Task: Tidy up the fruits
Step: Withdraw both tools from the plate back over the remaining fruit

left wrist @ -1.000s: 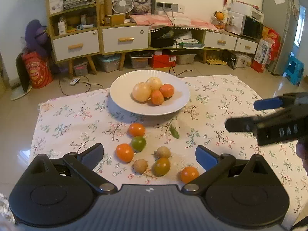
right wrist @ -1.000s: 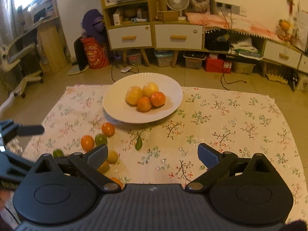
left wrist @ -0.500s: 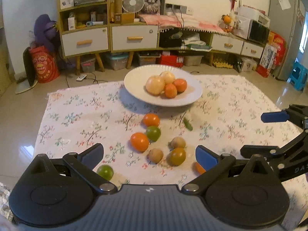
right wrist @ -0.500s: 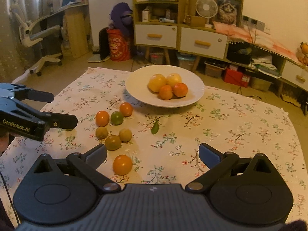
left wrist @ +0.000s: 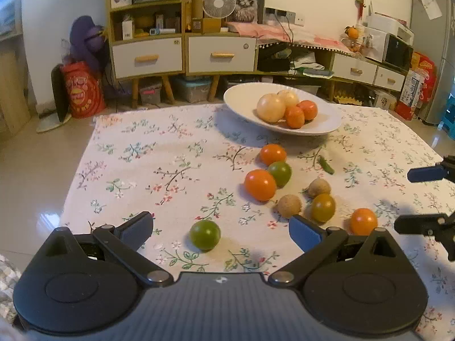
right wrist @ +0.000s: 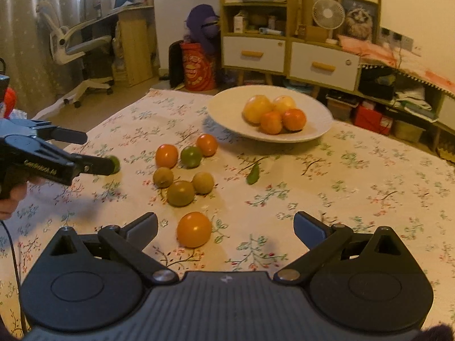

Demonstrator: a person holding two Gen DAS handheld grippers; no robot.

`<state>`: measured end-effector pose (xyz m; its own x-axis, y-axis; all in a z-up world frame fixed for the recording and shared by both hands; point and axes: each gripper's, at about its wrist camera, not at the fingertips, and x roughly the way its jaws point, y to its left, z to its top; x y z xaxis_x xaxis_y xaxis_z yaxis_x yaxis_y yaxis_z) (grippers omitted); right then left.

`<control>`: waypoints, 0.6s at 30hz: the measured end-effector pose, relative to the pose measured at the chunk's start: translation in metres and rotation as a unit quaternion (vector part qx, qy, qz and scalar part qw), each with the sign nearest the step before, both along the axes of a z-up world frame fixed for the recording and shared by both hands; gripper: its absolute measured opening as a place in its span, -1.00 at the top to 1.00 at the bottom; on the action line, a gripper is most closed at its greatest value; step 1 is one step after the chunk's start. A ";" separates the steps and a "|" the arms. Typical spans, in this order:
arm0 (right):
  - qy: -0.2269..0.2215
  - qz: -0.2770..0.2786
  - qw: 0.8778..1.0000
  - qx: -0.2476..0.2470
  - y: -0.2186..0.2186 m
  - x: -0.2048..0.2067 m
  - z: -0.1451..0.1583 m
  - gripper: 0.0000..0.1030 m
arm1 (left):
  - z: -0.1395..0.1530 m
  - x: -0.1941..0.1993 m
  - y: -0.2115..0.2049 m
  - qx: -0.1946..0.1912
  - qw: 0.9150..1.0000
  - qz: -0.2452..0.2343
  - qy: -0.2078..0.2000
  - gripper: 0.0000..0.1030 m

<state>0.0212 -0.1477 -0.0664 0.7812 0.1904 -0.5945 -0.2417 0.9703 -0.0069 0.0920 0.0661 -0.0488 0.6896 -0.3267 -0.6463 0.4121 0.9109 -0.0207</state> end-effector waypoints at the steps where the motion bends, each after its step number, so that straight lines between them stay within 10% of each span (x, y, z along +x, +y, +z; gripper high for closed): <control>1: 0.003 0.002 1.000 0.001 0.001 0.001 -0.002 -0.97 | -0.001 0.003 0.000 -0.001 1.000 -0.004 0.003 -0.72; 18: 0.053 0.061 0.997 -0.007 0.015 0.019 -0.028 -0.87 | -0.022 0.013 0.010 -0.004 0.998 -0.022 0.059 -0.31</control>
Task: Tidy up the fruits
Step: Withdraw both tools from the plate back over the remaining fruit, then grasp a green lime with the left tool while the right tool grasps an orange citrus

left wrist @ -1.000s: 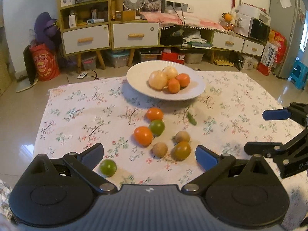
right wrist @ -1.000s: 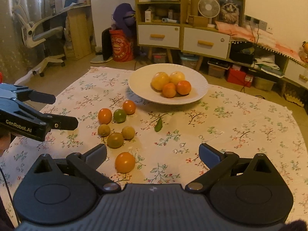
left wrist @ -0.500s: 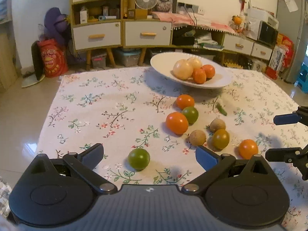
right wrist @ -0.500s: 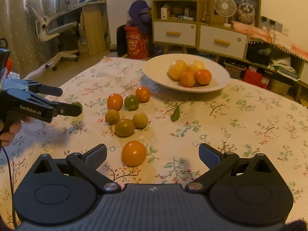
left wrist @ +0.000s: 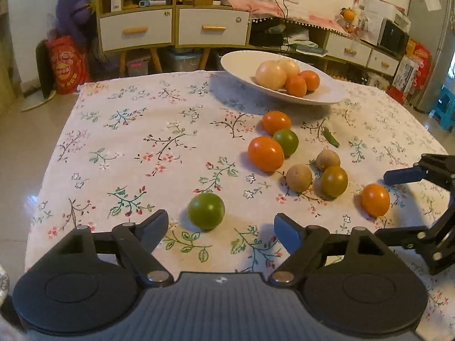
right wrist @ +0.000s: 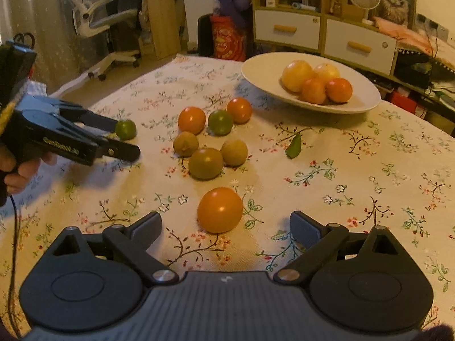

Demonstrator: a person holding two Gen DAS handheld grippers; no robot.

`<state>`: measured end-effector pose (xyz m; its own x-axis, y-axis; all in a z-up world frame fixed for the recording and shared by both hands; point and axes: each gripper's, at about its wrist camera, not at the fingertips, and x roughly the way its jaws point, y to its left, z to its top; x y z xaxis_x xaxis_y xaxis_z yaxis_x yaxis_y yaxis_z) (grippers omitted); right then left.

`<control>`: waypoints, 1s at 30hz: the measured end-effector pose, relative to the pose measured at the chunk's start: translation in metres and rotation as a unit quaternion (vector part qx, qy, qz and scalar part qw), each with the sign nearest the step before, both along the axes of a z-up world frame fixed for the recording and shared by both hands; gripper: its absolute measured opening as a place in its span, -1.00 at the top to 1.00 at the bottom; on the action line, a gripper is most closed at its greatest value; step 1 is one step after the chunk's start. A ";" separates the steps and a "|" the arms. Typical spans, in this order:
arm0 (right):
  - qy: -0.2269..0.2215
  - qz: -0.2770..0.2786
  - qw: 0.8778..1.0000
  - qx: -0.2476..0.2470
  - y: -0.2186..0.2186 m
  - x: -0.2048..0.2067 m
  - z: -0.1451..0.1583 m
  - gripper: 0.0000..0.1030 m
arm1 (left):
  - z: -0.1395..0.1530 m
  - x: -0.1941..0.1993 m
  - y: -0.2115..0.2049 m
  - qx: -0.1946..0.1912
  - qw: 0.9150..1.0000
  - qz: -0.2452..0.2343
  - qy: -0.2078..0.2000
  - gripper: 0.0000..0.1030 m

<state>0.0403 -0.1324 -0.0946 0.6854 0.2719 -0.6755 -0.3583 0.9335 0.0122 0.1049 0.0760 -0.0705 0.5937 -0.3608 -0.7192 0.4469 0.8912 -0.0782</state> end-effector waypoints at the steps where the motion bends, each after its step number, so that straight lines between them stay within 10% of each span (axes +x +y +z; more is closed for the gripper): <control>1: -0.002 0.002 1.000 -0.002 0.001 0.000 0.000 -0.86 | 0.000 0.000 0.001 -0.002 1.000 0.002 0.002 -0.28; 30: 0.014 0.008 1.000 -0.024 0.011 0.009 0.005 0.03 | 0.007 0.009 0.002 -0.006 0.999 0.028 0.016 0.80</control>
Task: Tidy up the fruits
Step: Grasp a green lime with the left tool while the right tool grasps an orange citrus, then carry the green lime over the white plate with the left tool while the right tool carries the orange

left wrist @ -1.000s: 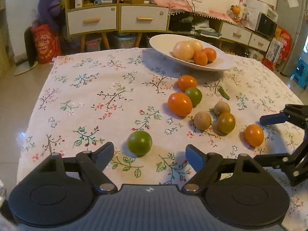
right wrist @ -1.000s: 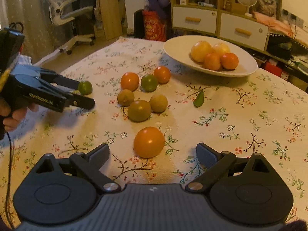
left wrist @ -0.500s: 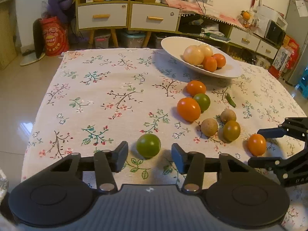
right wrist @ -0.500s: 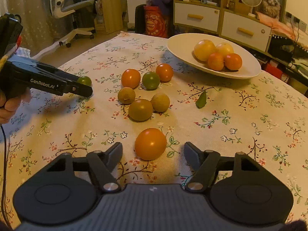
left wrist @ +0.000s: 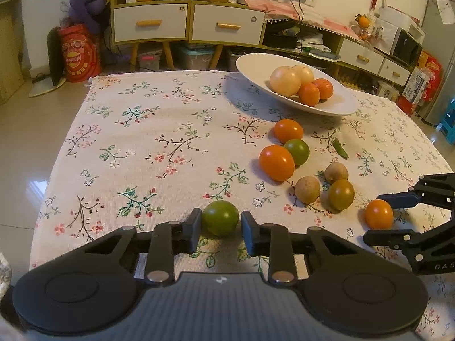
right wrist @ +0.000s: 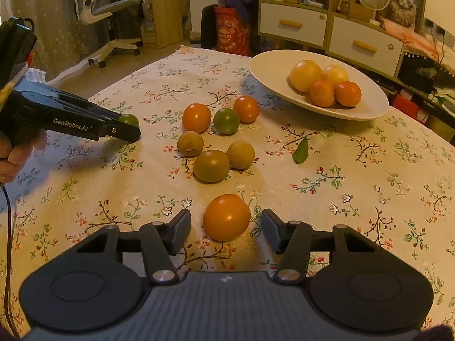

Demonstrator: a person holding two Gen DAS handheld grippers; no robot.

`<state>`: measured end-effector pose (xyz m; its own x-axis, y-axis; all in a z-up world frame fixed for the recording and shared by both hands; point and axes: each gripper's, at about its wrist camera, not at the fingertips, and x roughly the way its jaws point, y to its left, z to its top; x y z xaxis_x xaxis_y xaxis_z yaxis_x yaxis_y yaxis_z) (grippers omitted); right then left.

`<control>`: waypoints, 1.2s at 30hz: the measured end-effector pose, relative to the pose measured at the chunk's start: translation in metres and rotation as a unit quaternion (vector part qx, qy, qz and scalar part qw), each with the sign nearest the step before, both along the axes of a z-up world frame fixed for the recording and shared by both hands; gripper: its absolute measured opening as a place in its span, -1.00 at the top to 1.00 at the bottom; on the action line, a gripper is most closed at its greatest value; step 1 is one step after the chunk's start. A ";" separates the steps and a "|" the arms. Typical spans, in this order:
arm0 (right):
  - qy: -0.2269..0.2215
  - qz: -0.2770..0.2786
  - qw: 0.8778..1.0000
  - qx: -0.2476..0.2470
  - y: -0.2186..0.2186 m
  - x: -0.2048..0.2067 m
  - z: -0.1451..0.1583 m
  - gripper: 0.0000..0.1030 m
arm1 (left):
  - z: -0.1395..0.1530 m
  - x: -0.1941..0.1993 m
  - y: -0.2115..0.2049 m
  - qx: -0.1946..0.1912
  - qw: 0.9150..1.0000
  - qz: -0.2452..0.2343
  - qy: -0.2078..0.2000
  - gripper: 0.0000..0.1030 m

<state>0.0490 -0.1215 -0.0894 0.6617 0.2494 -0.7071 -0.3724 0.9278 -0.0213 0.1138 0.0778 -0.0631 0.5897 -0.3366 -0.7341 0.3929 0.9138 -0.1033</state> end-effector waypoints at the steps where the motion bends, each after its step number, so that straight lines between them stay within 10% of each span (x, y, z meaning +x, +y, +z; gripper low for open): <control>1: 0.000 -0.001 1.000 0.000 0.000 0.000 0.000 0.07 | 0.000 0.000 0.000 -0.001 1.000 0.000 0.001 0.81; 10: -0.001 0.000 1.000 -0.003 0.000 0.002 0.003 0.39 | 0.001 0.001 -0.003 0.005 1.000 -0.005 0.002 0.82; 36: -0.006 -0.032 0.999 0.026 -0.008 0.012 0.024 0.39 | 0.019 0.001 -0.023 0.011 1.000 0.002 0.012 0.83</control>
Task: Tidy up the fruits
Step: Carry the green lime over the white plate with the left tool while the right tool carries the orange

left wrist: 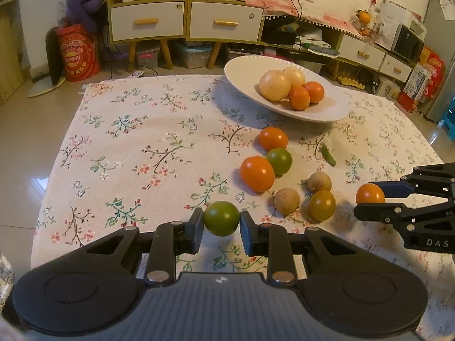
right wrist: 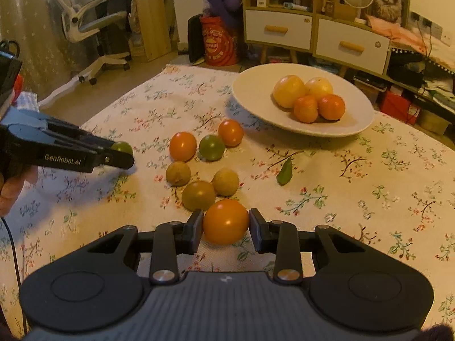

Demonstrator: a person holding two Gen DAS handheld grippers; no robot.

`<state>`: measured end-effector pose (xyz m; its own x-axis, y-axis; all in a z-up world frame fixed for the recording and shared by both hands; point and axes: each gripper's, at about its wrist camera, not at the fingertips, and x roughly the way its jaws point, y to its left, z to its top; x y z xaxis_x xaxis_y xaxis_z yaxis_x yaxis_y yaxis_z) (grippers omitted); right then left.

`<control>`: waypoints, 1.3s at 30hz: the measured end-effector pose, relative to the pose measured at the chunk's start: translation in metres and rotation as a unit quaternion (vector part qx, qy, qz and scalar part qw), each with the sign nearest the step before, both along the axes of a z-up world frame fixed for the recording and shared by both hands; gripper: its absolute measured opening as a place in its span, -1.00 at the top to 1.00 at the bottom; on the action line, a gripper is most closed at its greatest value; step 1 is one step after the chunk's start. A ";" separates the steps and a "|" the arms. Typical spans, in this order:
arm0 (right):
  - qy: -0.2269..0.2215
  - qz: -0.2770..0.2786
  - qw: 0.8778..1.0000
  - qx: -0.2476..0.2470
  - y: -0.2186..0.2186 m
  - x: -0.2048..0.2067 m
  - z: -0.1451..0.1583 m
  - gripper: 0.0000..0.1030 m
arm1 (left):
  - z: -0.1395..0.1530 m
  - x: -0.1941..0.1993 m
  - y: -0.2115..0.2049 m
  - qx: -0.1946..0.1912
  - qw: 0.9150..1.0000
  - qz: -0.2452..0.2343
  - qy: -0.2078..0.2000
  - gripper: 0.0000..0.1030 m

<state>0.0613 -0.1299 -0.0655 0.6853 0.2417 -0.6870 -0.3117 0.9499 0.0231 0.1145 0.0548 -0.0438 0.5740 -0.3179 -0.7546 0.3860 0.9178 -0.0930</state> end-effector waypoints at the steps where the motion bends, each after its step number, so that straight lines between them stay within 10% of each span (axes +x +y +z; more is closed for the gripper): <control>1: -0.001 -0.003 1.000 0.002 -0.002 0.001 0.002 0.39 | 0.002 0.000 -0.001 -0.001 1.000 0.001 0.000 0.83; 39: -0.067 -0.121 0.987 0.083 -0.075 0.091 0.038 0.39 | 0.019 0.079 -0.115 -0.037 0.997 -0.035 -0.057 0.83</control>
